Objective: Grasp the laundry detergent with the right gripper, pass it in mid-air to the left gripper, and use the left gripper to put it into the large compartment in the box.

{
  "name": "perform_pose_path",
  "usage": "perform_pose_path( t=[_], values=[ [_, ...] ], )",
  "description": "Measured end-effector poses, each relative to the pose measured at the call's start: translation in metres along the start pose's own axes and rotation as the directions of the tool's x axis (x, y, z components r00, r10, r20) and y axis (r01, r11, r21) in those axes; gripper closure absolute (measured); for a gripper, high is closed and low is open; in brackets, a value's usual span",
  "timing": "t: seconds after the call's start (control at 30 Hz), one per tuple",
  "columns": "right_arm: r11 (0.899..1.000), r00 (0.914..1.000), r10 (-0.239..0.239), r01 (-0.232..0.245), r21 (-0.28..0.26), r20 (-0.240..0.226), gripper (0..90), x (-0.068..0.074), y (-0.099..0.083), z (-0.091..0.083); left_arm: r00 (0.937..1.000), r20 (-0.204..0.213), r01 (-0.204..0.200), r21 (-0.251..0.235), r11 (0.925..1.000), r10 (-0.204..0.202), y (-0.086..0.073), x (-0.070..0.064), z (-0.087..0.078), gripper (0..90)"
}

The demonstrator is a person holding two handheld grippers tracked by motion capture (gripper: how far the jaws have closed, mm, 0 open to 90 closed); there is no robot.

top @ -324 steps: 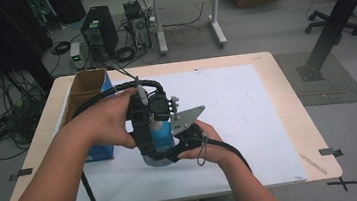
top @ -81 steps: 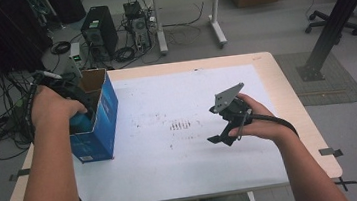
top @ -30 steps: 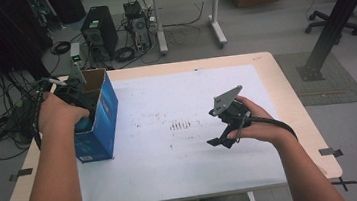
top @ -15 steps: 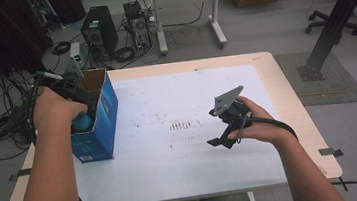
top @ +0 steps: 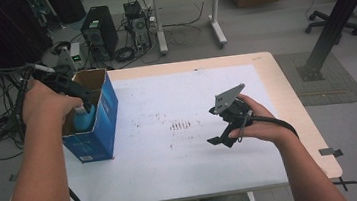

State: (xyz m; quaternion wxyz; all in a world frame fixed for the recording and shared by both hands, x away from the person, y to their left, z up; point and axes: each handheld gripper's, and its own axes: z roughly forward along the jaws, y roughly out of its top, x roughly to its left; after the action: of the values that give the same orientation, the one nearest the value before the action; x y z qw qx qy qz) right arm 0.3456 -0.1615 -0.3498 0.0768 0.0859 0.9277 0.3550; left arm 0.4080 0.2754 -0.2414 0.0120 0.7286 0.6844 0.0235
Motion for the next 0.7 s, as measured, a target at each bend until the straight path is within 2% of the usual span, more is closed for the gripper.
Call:
perform_pose_path(
  t=[0.17,0.27,0.4,0.47,0.6,0.7],
  values=[
    [1.000,1.0000,-0.007,0.007,-0.006,0.006,2.3,0.000,0.003,-0.006,0.9999,-0.012,-0.009,-0.006,0.9999,0.009,-0.002,-0.001,-0.012,2.6],
    [1.000,0.9999,-0.006,0.006,0.001,0.010,2.3,0.001,0.004,-0.009,0.9995,-0.013,-0.030,-0.014,0.9995,0.030,-0.004,-0.004,-0.021,0.4],
    [1.000,0.9999,-0.009,0.009,0.007,0.013,2.4,0.000,0.006,-0.013,0.9971,-0.019,-0.074,-0.036,0.9966,0.073,-0.005,-0.012,-0.036,0.3],
    [1.000,0.9999,-0.011,0.011,0.009,0.012,2.4,0.000,0.008,-0.015,0.9938,-0.017,-0.111,-0.044,0.9929,0.110,-0.005,-0.017,-0.043,0.2],
    [1.000,0.9997,-0.020,0.019,0.021,0.013,2.3,0.000,0.013,-0.018,0.9800,-0.019,-0.199,-0.083,0.9764,0.198,-0.006,-0.033,-0.059,0.2],
    [0.999,0.9996,-0.024,0.024,0.028,0.015,2.3,0.000,0.017,-0.020,0.9587,-0.025,-0.284,-0.111,0.9523,0.283,-0.008,-0.048,-0.070,0.3]
  ],
)
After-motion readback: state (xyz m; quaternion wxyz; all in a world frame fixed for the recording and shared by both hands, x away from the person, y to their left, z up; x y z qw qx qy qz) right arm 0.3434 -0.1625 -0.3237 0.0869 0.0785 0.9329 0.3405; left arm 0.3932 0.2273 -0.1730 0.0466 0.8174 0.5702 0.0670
